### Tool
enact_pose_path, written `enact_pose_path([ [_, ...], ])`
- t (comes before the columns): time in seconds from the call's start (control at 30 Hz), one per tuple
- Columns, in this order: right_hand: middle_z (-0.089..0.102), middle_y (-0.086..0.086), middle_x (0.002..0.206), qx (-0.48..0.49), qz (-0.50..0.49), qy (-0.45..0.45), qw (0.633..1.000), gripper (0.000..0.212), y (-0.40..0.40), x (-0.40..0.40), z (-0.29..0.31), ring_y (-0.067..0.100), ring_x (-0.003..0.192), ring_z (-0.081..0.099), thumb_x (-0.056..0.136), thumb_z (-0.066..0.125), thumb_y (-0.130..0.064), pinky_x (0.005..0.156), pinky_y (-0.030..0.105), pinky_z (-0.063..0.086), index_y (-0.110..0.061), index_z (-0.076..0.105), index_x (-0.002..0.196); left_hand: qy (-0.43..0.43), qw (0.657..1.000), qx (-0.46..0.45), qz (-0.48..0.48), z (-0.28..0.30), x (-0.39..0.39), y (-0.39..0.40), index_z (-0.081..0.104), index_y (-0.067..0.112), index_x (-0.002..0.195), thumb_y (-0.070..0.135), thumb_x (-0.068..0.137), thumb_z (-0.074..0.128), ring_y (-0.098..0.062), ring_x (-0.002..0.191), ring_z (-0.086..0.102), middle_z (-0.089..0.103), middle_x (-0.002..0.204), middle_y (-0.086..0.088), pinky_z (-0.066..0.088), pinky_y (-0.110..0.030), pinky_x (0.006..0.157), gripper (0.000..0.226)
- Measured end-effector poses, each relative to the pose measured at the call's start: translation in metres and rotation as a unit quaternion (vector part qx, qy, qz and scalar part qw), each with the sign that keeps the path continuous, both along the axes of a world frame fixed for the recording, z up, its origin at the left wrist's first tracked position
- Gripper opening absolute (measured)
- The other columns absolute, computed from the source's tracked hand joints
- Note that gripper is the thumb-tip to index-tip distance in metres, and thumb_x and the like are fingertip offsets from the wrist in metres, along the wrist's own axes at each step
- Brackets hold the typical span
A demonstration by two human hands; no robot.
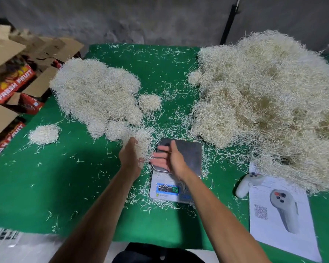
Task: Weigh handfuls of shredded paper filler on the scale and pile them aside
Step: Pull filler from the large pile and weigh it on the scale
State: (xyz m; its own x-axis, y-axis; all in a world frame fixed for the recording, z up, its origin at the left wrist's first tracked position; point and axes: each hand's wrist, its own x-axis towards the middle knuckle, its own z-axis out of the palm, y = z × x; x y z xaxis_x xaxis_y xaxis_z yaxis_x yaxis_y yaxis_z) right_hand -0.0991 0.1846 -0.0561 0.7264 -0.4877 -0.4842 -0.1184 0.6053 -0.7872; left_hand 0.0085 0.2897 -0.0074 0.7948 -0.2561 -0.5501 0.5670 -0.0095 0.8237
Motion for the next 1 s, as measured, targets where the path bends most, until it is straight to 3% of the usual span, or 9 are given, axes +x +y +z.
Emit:
enact_pose_path([
  [0.13,0.065,0.01,0.092,-0.081,-0.187,0.054,0.978,0.051,-0.028,-0.006,0.0,0.01,0.074,0.069,0.109,0.03,-0.049,0.068,0.025,0.059,-0.007,0.06,0.107,-0.003,1.0,-0.003,0.01,0.006,0.008,0.005,0.053,0.016,0.089,0.023,0.09,0.058,-0.015,0.074,0.044,0.05,0.091,-0.002,0.038,-0.024,0.05,0.008],
  [0.23,0.063,0.012,0.123,-0.297,-0.304,0.189,0.885,0.052,-0.058,-0.031,0.0,0.014,0.11,0.061,0.112,0.023,-0.042,0.106,0.04,0.051,-0.007,0.056,0.13,-0.002,1.0,0.0,0.005,0.005,0.011,0.005,0.055,0.014,0.098,0.024,0.088,0.059,-0.017,0.081,0.044,0.05,0.099,-0.004,0.04,-0.028,0.057,0.014],
  [0.33,0.06,0.008,0.138,-0.354,-0.341,0.211,0.845,0.048,-0.062,-0.044,-0.001,0.018,0.125,0.055,0.113,0.025,-0.035,0.113,0.04,0.042,-0.008,0.048,0.146,-0.005,0.999,0.006,-0.031,0.002,0.002,-0.007,0.054,0.016,0.091,0.026,0.088,0.061,-0.02,0.084,0.045,0.048,0.102,-0.007,0.044,-0.028,0.056,0.012],
  [0.47,0.073,0.004,0.107,-0.319,-0.183,0.095,0.925,0.037,-0.034,-0.046,0.002,0.033,0.09,0.072,0.109,0.038,-0.044,0.077,0.053,0.062,-0.023,0.066,0.123,0.03,0.997,0.001,-0.07,0.004,-0.016,-0.025,0.053,0.019,0.084,0.03,0.087,0.063,-0.017,0.079,0.047,0.046,0.092,-0.003,0.048,-0.029,0.053,0.015],
  [0.57,0.07,-0.016,0.119,-0.284,-0.016,0.077,0.956,0.048,-0.005,-0.03,0.006,0.013,0.112,0.066,0.103,0.031,-0.066,0.102,0.047,0.053,-0.04,0.062,0.129,0.051,0.992,-0.022,-0.111,0.01,-0.027,-0.036,0.056,0.019,0.082,0.033,0.091,0.061,-0.014,0.063,0.056,0.055,0.078,-0.001,0.051,-0.027,0.051,0.018],
  [0.63,0.071,-0.018,0.122,-0.203,-0.018,0.085,0.975,0.065,0.004,-0.02,0.009,0.001,0.118,0.062,0.103,0.025,-0.069,0.114,0.036,0.039,-0.027,0.069,0.125,0.053,0.982,-0.094,-0.156,0.017,-0.033,-0.044,0.067,0.02,0.084,0.032,0.097,0.052,-0.021,0.072,0.067,0.068,0.086,-0.006,0.054,-0.03,0.064,0.024],
  [0.8,0.077,0.004,0.079,-0.042,0.045,0.063,0.996,0.078,0.015,-0.025,0.006,0.019,0.08,0.075,0.098,0.023,-0.076,0.082,0.028,0.058,-0.016,0.072,0.093,0.122,0.957,-0.177,-0.195,0.038,-0.039,-0.051,0.069,0.021,0.08,0.052,0.086,0.055,-0.023,0.064,0.062,0.061,0.078,-0.005,0.055,-0.032,0.062,0.034],
  [0.87,0.065,0.007,0.065,-0.025,0.088,-0.033,0.995,0.085,0.012,-0.038,0.003,0.024,0.063,0.064,0.098,0.022,-0.077,0.077,0.035,0.056,-0.011,0.073,0.085,0.11,0.961,-0.175,-0.186,0.045,-0.033,-0.051,0.066,0.017,0.082,0.05,0.092,0.052,-0.022,0.056,0.061,0.059,0.075,-0.006,0.054,-0.028,0.051,0.038],
  [1.0,0.028,-0.005,0.053,-0.013,-0.011,-0.09,0.996,0.05,-0.024,-0.065,0.013,0.017,0.047,0.023,0.104,0.05,-0.052,0.05,0.028,0.021,-0.021,0.051,0.064,0.023,0.983,-0.136,-0.12,0.041,-0.021,-0.052,0.058,0.019,0.094,0.028,0.105,0.047,-0.02,0.078,0.06,0.059,0.092,-0.007,0.056,-0.027,0.068,0.017],
])
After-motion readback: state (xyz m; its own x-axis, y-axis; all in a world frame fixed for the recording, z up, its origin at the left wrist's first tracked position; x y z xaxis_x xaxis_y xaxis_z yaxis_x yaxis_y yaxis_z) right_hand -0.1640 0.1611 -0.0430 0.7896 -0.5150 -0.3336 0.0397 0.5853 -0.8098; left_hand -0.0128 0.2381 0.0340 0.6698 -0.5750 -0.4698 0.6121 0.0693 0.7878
